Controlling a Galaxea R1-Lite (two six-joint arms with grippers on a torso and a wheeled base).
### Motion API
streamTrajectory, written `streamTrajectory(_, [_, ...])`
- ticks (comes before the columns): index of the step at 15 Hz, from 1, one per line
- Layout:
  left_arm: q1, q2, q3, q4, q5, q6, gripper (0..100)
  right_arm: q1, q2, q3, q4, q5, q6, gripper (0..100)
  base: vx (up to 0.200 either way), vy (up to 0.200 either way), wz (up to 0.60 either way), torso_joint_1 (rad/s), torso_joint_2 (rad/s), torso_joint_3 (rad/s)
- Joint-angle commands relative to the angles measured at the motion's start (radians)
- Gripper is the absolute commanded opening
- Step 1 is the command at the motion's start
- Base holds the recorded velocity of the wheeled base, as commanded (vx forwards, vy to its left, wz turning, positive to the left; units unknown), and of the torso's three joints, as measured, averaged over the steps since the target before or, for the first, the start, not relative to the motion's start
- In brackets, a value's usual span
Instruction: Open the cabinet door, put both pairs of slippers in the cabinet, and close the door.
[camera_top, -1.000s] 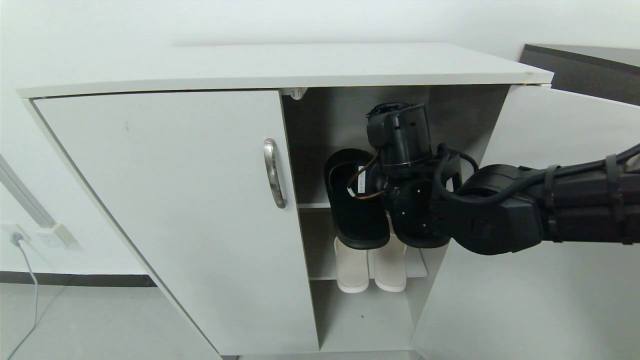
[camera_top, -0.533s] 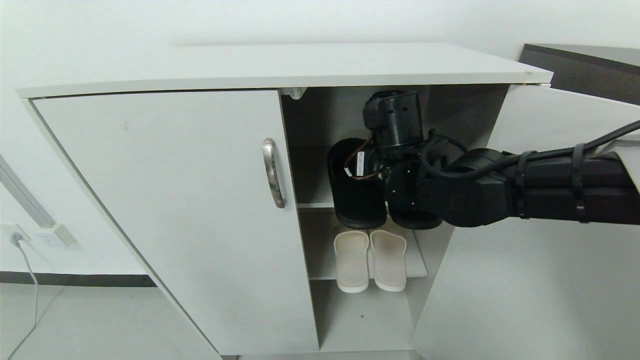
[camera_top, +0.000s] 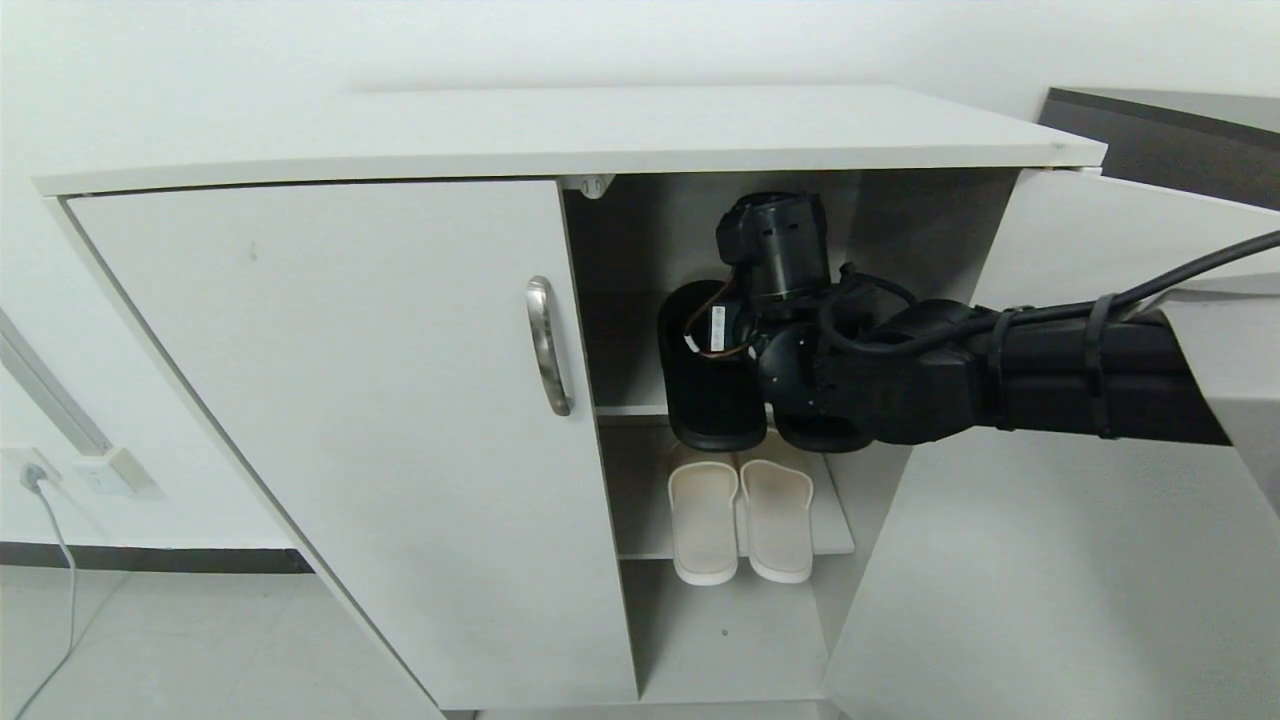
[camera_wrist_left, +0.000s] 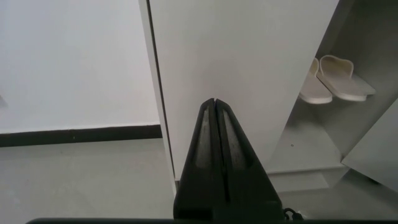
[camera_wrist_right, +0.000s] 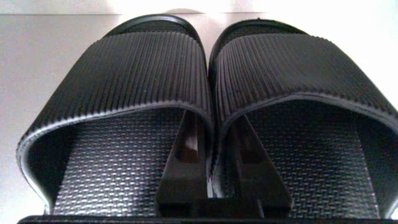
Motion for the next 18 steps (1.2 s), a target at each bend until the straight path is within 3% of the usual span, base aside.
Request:
streamTrajectory(1, [0.000,0.000,0.000,0.000,0.000,0.000,0,-0.002,0.004,-0.001,0.001,0.000,0.000,0,0.000,0.000,0.00,0.000,0.00,0.000])
streamTrajectory(10, [0.000,0.000,0.000,0.000,0.000,0.000,0,-0.013,0.024,-0.001,0.002,0.000,0.000,0,0.000,0.000,0.00,0.000,0.00,0.000])
streamTrajectory(11, [0.000,0.000,0.000,0.000,0.000,0.000,0,-0.013,0.024,-0.001,0.002,0.000,0.000,100,0.000,0.000,0.00,0.000,0.00,0.000])
streamTrajectory(18, [0.000,0.000,0.000,0.000,0.000,0.000,0,0.004,-0.049,0.067,0.039,-0.005,0.006,100,0.000,0.000,0.00,0.000,0.00,0.000])
